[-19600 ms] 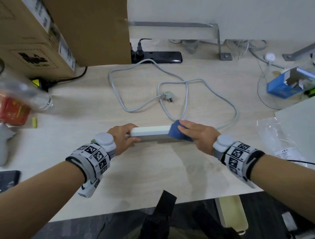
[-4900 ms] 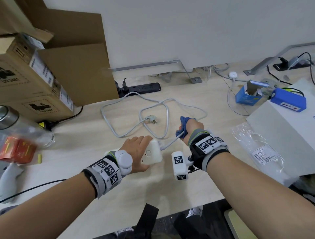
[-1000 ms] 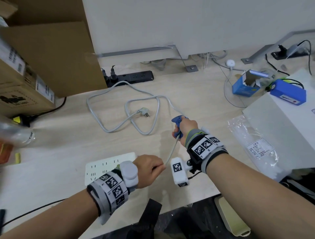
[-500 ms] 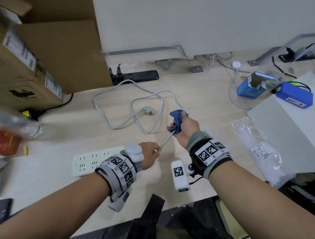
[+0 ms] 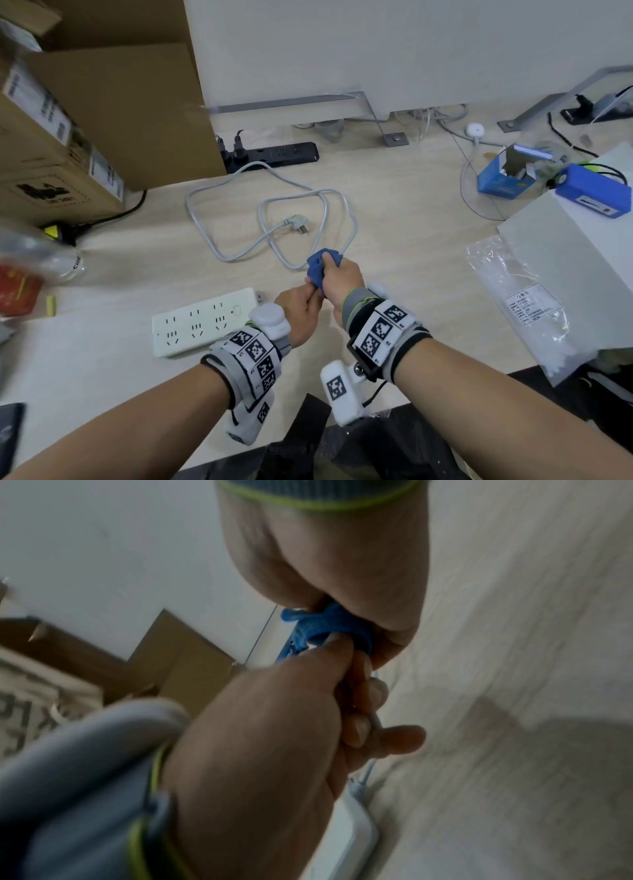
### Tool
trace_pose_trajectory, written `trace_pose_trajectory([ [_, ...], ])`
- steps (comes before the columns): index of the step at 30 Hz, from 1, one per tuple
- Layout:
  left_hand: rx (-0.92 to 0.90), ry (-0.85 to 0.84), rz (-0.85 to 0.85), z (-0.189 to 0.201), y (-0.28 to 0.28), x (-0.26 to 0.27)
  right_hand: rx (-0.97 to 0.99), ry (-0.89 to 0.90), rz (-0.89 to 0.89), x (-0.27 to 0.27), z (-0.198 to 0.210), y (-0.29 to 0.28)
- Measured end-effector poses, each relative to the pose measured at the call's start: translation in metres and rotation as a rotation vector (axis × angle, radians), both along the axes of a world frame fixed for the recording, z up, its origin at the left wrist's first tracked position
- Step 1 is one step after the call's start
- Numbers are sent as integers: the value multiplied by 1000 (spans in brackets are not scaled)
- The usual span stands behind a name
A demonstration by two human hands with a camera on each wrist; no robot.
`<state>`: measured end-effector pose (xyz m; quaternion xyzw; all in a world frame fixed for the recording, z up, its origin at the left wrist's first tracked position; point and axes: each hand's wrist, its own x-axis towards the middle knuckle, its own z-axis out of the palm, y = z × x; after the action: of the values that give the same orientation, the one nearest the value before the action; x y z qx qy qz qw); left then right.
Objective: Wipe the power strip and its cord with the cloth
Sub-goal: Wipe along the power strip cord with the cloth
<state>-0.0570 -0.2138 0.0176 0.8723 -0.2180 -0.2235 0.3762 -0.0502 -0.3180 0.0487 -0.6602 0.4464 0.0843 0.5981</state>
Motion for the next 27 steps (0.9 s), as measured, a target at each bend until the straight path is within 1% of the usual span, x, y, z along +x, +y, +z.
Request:
trace_pose_trajectory([
  [2, -27, -94, -60, 2, 7, 0, 95, 80, -103, 9, 1, -5],
  [3, -30, -132, -102, 4, 12, 0, 168, 98, -181, 11, 4, -9],
  [5, -4, -182, -224, 6, 24, -2, 294, 98, -320, 15, 11, -21],
  [6, 10, -191, -285, 7, 32, -6, 324, 90, -346, 15, 13, -30],
  [8, 7, -176, -362, 6, 45, -13, 331, 32, -344, 14, 12, -48],
  [9, 24, -187, -396, 4, 53, -14, 305, -9, -328, 13, 13, -55],
  [12, 162, -251, -543, -4, 73, -14, 254, -79, -339, 10, 11, -71],
  [14, 270, -200, -619, -6, 84, -11, 258, -95, -353, 10, 12, -74],
  [16, 377, -154, -645, -3, 87, -3, 248, -96, -355, 11, 13, -73],
  [17, 410, -132, -645, -2, 86, 2, 256, -98, -366, 13, 15, -72],
  [18, 418, -113, -622, -1, 83, 7, 306, -96, -398, 14, 16, -70],
  [20, 386, -62, -504, 4, 71, 13, 382, -101, -467, 16, 18, -68],
  [22, 266, 9, -313, 10, 50, 12, 385, -102, -493, 18, 18, -64],
  [24, 124, 55, -144, 18, 21, 9, 441, -76, -522, 17, 17, -59],
  [25, 80, 93, -98, 24, 7, 7, 475, -77, -544, 18, 19, -55],
  [27, 1, 237, -56, 36, -18, 5, 510, -114, -589, 17, 20, -51],
])
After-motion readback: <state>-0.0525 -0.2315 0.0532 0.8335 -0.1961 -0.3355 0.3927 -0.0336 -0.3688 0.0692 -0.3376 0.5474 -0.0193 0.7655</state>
